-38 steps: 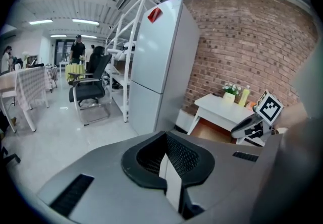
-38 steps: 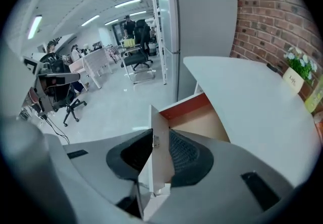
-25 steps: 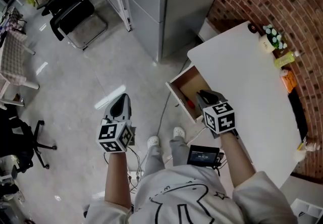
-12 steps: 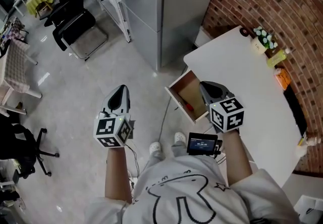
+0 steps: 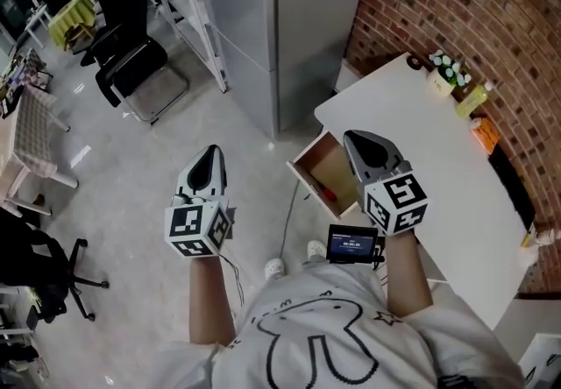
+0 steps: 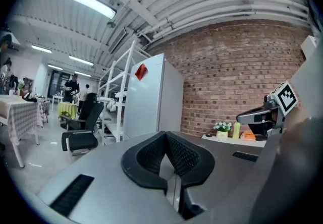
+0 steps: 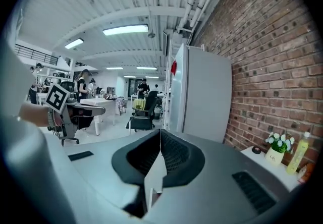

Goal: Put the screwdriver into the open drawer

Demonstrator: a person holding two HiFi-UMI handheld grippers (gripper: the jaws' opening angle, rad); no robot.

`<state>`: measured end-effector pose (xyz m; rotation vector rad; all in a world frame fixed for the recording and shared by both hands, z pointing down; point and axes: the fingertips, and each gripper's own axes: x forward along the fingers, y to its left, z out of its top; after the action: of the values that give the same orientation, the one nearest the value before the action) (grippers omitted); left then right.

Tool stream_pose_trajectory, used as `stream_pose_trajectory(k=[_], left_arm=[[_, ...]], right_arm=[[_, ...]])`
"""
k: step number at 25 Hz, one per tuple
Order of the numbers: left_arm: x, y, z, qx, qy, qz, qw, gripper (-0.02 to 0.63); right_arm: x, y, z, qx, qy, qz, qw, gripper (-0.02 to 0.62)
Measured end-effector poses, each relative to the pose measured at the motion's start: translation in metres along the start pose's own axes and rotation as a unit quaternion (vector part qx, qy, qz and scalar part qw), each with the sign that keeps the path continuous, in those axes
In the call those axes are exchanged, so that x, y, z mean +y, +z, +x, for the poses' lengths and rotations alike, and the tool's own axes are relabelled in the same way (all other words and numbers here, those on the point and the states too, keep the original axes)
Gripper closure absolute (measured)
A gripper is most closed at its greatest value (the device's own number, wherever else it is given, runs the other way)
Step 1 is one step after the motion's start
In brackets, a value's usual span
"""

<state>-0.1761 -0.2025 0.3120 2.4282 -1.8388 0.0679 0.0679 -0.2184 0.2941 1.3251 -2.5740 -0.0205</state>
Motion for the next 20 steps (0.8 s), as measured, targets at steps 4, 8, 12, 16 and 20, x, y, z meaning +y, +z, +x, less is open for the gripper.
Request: stream_pose_trajectory(k=[4,8,12,16,20], left_arm=[[-0.005,0.015,-0.006,-0.031,0.006,0.012,0.9994,0.593],[-0.006,0.029,-0.008,-0.055,0.004,0.014,0.9984,0.593],[-0.01,0.035,-0.009,-0.064,0.002,0.017,0.9978,0.594],[-0.017,0.035,-0.01,-0.064,-0.002,0.022,0.9977,0.593],[-0.023,0.037,-0.011,-0.063,-0.008,0.028,0.9976,0.593]], right_arm=[[-0.001,0.01,-0.008,-0.029,-0.008,-0.013,0.999,0.574],[0.001,0.011,-0.011,-0.032,-0.009,-0.017,0.999,0.575],[0.0,0.012,-0.016,-0.039,-0.011,-0.014,0.999,0.575],[-0.003,0.014,-0.021,-0.047,-0.017,-0.01,0.999,0.575],[-0.001,0.015,-0.024,-0.051,-0.018,-0.009,0.999,0.575]])
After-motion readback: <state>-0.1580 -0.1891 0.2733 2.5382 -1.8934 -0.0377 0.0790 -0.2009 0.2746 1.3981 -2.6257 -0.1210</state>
